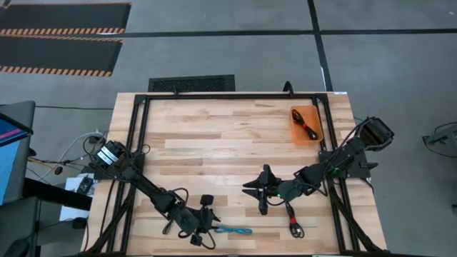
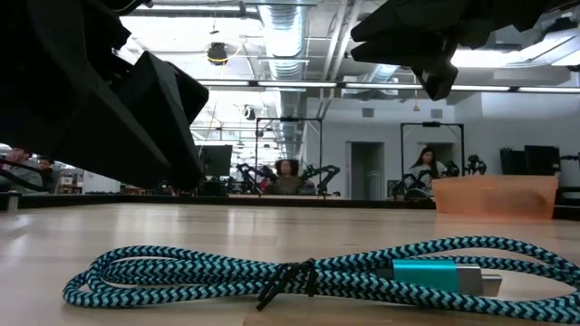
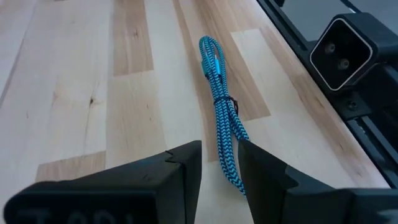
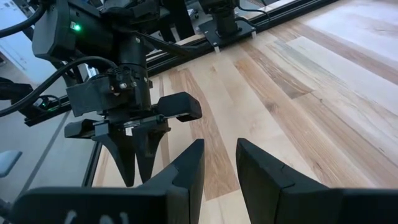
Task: Pick and place USB-C Cables
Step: Put the black and blue charger cable into the orange bin
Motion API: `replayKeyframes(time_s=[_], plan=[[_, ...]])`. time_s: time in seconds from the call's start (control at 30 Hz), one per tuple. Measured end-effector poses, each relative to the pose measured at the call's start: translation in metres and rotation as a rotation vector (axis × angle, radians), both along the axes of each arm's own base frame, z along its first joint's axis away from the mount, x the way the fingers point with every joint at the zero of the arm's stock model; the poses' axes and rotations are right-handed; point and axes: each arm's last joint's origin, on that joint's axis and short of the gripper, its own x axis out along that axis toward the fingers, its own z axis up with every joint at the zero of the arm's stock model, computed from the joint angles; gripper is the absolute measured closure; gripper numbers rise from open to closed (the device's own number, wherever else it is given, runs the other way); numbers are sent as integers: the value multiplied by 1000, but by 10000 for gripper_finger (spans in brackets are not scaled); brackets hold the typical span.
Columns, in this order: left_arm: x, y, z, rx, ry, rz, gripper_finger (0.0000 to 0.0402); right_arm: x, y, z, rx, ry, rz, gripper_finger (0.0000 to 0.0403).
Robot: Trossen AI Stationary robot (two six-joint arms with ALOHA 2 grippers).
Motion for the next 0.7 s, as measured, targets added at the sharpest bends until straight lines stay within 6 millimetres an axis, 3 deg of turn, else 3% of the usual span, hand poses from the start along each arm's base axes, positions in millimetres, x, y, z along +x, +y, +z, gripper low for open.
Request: replayKeyframes(time_s=[0.47,0.7], plan=[[0,0,0,9,-7,6,308,0,0,0,-1,2,1,285],[5,-3,-25,4,15,-32,308,-1,1,-1,0,5,6,285]])
